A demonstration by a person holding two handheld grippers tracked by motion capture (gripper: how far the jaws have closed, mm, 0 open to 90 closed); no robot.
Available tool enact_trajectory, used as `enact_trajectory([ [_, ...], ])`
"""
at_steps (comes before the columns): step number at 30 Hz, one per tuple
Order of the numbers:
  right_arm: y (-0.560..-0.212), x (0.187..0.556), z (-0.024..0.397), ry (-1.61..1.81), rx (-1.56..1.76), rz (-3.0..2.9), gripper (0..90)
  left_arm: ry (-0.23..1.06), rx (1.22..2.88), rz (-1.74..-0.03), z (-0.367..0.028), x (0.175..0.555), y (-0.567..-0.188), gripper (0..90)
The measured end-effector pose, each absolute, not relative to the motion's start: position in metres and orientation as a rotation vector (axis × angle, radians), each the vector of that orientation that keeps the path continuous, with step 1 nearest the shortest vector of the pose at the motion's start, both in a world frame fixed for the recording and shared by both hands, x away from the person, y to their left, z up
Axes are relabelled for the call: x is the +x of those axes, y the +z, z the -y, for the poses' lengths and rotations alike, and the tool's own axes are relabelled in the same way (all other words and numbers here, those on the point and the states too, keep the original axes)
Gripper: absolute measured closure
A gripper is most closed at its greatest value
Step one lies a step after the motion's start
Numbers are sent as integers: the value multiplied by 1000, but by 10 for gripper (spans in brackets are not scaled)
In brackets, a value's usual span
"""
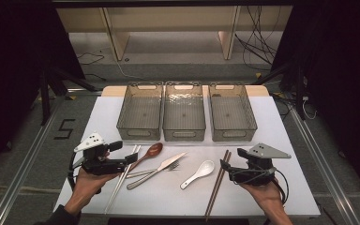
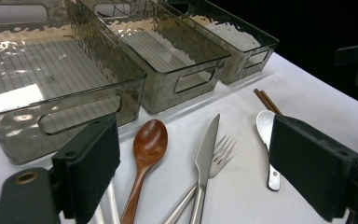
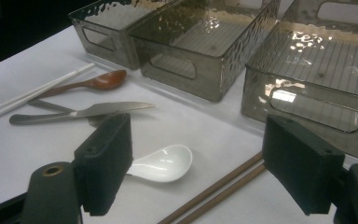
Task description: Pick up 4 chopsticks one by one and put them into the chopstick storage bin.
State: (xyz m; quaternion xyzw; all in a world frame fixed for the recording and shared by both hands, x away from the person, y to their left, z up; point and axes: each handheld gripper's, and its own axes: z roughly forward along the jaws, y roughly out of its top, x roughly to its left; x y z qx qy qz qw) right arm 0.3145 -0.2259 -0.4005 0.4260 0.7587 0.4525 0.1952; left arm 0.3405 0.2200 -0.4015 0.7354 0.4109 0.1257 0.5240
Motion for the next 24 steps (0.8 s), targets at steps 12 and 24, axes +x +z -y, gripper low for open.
enact_trajectory([
  [12, -401, 315, 226, 1263, 1198, -2130, 253, 300, 1777, -1005, -221, 343, -402, 156],
  [24, -401, 316, 226, 1256, 1205, -2139, 254, 268, 1847, -1154, -229, 356, -403, 162],
])
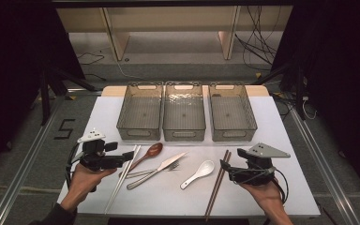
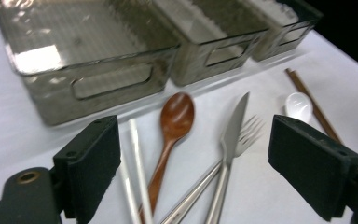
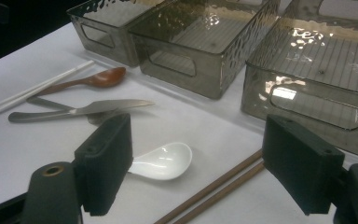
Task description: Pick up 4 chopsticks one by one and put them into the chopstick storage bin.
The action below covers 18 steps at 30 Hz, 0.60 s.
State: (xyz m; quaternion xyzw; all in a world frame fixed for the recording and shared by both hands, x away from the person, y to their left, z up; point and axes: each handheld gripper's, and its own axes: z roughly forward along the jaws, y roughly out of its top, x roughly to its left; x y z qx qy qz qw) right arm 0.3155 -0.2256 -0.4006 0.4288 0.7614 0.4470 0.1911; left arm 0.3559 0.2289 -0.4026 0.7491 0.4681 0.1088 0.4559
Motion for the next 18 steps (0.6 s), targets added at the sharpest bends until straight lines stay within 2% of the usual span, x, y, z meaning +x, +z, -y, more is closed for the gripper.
enact_trajectory([
  [13, -402, 317, 224, 1246, 1208, -2156, 255, 178, 2083, -1438, -229, 389, -431, 244],
  [18, -402, 317, 224, 1246, 1210, -2160, 256, 157, 2144, -1485, -231, 395, -439, 289],
])
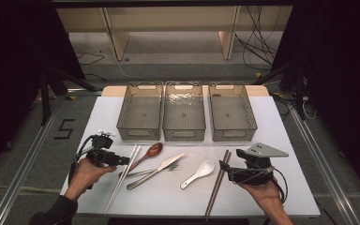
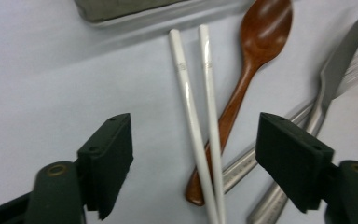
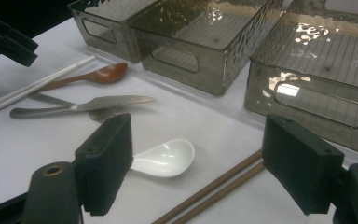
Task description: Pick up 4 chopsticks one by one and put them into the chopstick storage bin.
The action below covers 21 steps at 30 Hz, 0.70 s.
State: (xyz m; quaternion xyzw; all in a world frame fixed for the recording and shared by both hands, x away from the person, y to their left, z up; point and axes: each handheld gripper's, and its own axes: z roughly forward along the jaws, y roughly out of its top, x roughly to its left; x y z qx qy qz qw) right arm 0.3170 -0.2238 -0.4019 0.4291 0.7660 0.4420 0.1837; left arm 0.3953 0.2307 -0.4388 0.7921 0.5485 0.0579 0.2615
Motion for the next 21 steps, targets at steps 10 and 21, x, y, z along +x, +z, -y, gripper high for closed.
enact_trajectory([
  [10, -402, 317, 224, 1247, 1210, -2165, 258, 59, 2235, -1545, -235, 406, -454, 348],
  [21, -402, 318, 224, 1254, 1207, -2168, 258, -16, 2306, -1516, -230, 408, -460, 490],
])
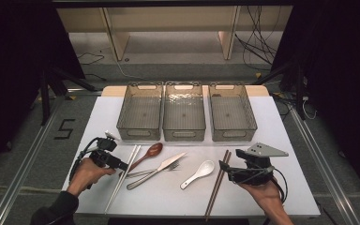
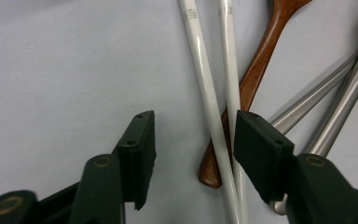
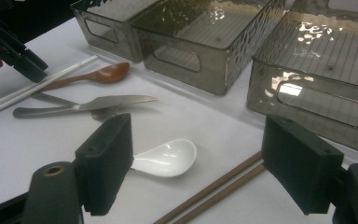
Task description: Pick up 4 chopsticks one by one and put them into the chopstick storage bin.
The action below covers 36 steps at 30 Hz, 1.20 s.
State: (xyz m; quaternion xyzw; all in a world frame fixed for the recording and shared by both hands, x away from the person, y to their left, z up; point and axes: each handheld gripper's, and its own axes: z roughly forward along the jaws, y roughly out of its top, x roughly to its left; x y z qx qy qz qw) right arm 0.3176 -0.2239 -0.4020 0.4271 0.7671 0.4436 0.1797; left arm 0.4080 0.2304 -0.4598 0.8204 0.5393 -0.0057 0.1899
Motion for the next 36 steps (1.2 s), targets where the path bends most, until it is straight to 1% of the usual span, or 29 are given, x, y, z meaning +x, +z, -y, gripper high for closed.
enact_trajectory([
  [1, -402, 318, 224, 1250, 1203, -2172, 258, -31, 2312, -1518, -230, 408, -461, 516],
  [11, -402, 318, 224, 1258, 1204, -2172, 258, -91, 2352, -1499, -228, 408, -464, 619],
  [14, -402, 318, 224, 1257, 1205, -2173, 258, -107, 2351, -1495, -228, 408, -464, 644],
  [15, -402, 318, 224, 1257, 1205, -2172, 258, -117, 2349, -1492, -228, 408, -464, 665],
  [18, -402, 318, 224, 1256, 1204, -2172, 259, -130, 2349, -1488, -228, 408, -464, 681],
  [19, -402, 318, 224, 1256, 1206, -2171, 259, -137, 2348, -1485, -228, 408, -464, 707],
  [24, -402, 318, 224, 1257, 1204, -2170, 259, -149, 2321, -1498, -233, 410, -463, 757],
  [29, -402, 318, 224, 1258, 1204, -2172, 259, -179, 2303, -1500, -237, 411, -464, 792],
  [31, -402, 318, 224, 1257, 1203, -2172, 259, -165, 2301, -1499, -237, 412, -464, 815],
  [36, -402, 318, 224, 1258, 1202, -2173, 259, -159, 2301, -1502, -238, 413, -464, 825],
])
